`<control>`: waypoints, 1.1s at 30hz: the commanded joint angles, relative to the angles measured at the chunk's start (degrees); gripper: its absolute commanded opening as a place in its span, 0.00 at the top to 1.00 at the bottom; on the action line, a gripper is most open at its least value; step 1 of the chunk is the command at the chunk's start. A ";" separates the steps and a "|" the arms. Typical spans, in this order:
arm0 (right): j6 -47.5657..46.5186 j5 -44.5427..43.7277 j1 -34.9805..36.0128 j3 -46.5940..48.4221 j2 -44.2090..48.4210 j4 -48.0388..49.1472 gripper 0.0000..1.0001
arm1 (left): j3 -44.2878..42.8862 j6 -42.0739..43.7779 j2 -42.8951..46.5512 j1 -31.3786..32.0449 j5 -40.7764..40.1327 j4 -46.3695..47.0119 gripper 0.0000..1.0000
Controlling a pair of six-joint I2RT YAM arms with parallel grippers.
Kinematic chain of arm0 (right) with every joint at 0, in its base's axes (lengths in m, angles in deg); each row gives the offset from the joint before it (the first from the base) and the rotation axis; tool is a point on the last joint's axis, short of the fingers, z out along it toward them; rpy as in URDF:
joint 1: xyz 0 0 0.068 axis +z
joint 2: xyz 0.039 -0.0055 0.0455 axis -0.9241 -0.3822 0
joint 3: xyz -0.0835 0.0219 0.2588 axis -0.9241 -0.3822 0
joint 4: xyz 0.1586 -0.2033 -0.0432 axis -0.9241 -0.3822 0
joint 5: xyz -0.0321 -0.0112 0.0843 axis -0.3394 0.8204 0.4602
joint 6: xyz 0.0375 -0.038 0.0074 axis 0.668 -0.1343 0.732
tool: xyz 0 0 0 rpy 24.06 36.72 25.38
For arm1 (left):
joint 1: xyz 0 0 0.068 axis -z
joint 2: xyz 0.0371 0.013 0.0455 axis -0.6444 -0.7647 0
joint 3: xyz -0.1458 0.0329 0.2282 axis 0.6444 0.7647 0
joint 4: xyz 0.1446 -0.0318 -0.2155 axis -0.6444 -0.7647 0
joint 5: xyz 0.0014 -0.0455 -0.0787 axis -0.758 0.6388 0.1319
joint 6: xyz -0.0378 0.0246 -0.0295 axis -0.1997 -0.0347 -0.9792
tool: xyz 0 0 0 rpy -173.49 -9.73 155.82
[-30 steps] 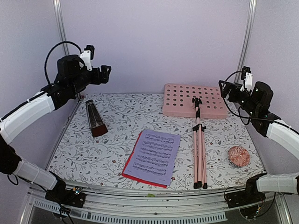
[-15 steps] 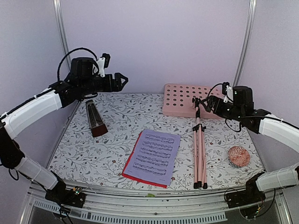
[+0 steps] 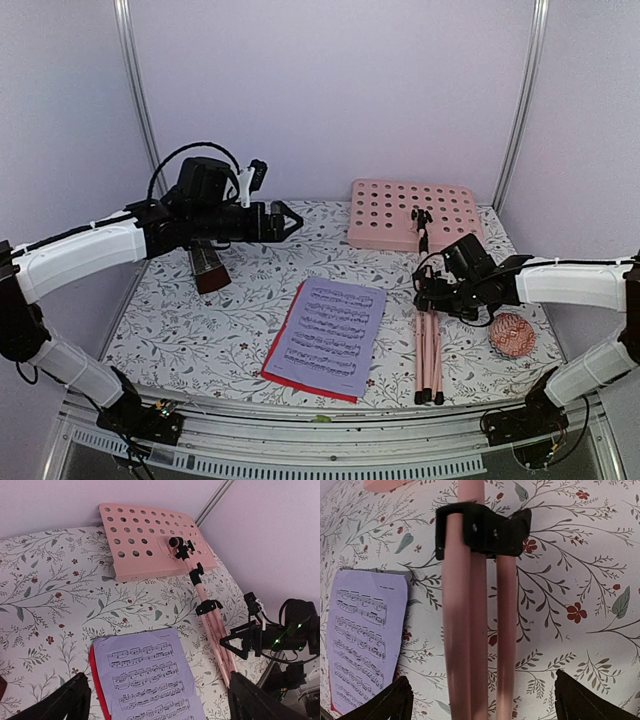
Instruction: Set up the instrument practice props
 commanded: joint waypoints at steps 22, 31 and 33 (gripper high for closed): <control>-3.68 -4.40 0.37 8.10 -18.54 6.13 0.25 | -1.54 -7.68 -7.60 -1.26 4.45 9.96 0.04; -4.78 -2.16 0.72 9.07 -19.44 6.82 0.60 | -2.45 -10.37 -10.90 -3.18 8.88 11.77 0.04; -5.42 -1.74 0.73 9.71 -18.94 6.50 0.69 | -2.61 -11.24 -11.74 -3.63 10.23 12.35 0.04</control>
